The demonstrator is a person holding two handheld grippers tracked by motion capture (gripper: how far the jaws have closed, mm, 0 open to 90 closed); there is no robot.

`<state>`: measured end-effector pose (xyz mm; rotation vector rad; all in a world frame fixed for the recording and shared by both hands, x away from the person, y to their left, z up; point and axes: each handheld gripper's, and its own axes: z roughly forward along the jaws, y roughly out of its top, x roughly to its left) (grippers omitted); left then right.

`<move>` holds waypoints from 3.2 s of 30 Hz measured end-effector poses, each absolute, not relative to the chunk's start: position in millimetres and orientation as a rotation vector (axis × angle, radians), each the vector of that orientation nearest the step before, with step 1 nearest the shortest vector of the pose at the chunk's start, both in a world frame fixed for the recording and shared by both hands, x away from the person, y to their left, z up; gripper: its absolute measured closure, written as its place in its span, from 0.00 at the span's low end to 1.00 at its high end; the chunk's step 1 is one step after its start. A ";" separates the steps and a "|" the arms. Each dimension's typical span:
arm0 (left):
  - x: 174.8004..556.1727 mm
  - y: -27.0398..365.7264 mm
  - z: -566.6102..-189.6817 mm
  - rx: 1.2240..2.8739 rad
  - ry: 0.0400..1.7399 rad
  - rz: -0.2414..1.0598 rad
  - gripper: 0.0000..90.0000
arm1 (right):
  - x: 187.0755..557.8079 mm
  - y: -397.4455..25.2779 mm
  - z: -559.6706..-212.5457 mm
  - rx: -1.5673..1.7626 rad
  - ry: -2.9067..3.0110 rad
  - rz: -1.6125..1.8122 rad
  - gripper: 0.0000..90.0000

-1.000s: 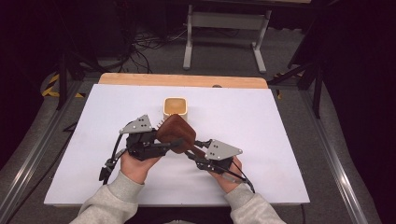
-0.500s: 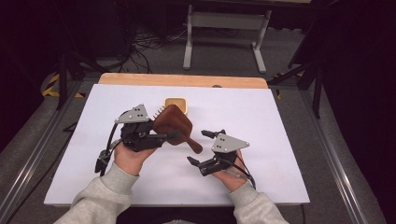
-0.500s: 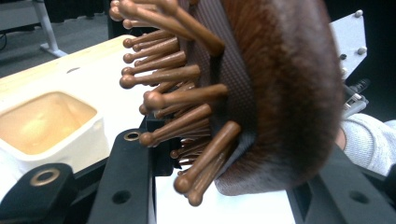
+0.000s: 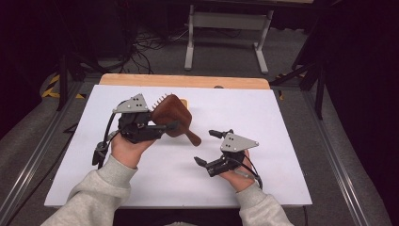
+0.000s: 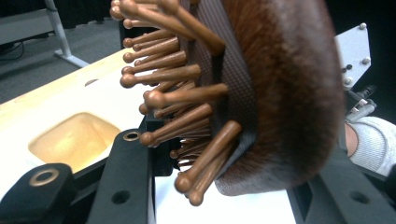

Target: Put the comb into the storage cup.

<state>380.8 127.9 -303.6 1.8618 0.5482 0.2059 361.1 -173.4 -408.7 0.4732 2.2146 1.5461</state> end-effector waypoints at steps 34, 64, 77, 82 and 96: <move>409.4 151.2 -259.4 1.813 0.636 0.349 0.64 | 365.1 -190.6 -405.6 0.538 2.191 1.535 0.00; 441.9 146.8 -268.6 1.827 0.759 0.432 0.63 | 367.1 -193.7 -405.9 0.547 2.190 1.537 0.00; 454.2 142.2 -277.5 1.837 0.799 0.429 0.62 | 367.4 -193.9 -406.2 0.552 2.192 1.536 0.00; 459.7 139.2 -284.0 1.841 0.814 0.405 0.62 | 367.2 -194.1 -406.0 0.552 2.187 1.540 0.00; 474.0 131.9 -300.8 1.872 0.868 0.344 0.61 | 367.2 -195.3 -405.6 0.554 2.185 1.545 0.00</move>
